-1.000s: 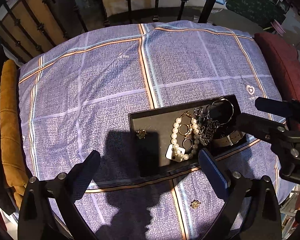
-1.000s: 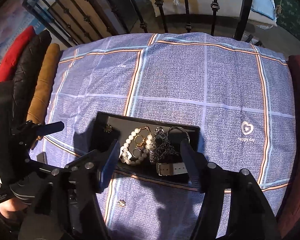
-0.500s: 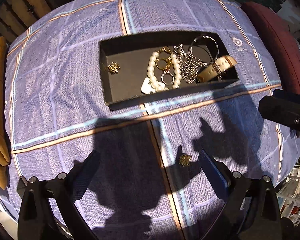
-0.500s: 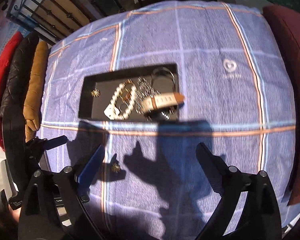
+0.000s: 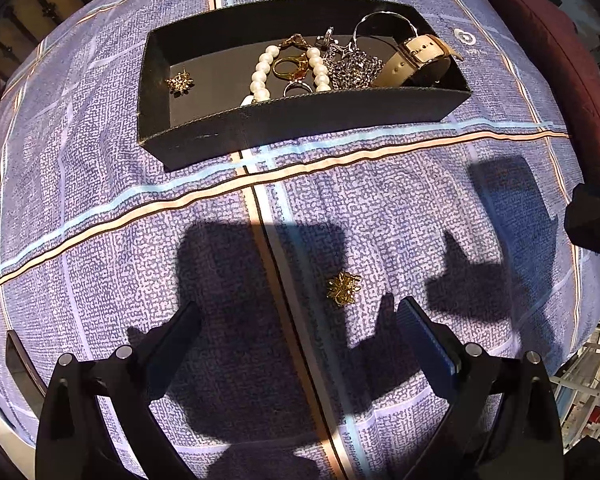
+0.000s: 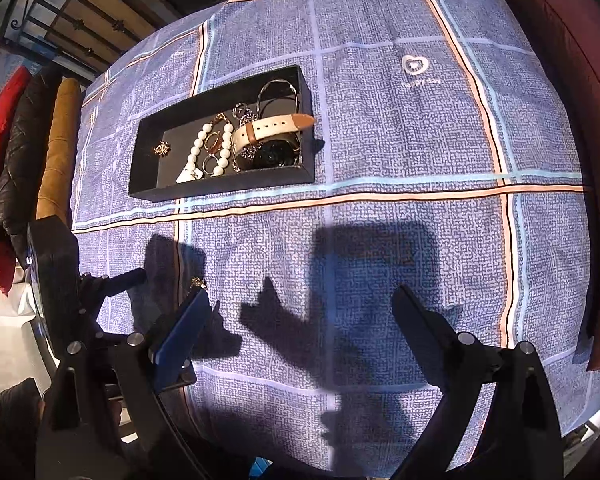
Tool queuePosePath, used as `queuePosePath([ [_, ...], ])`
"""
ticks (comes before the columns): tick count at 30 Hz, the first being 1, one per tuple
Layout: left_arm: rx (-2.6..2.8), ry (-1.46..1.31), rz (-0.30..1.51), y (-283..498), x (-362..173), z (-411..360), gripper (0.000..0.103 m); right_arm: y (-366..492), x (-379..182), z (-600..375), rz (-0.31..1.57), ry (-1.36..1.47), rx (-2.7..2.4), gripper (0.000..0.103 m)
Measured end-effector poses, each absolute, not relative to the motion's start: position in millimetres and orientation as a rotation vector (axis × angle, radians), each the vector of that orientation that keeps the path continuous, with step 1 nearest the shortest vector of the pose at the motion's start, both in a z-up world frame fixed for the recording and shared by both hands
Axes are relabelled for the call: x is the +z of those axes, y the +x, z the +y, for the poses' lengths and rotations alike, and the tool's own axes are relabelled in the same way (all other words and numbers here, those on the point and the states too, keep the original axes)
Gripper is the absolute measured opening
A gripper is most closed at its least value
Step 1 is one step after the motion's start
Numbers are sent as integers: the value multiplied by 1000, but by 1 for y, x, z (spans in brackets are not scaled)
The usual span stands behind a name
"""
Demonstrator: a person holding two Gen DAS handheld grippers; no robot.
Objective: Organize jewelry
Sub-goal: 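Grasp the gold star brooch on the sheet with the left tool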
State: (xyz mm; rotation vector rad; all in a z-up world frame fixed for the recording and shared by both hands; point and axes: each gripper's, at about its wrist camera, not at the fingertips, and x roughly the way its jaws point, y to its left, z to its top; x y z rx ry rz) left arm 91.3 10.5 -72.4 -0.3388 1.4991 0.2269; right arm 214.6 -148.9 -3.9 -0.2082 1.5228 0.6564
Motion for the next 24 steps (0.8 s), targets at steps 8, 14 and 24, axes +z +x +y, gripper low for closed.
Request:
queuePosePath([
  [8,239,-340,1502,111,-85,-7,96,218,-6,-150,1531,-219,671,92],
  [14,257,-343,1501,119,-90,-17,96,219,-8,-154,1542,-214,673,92],
  [24,279,-391,1461,117,-103,-14,96,217,-9,-157,1550,-209,687,92],
])
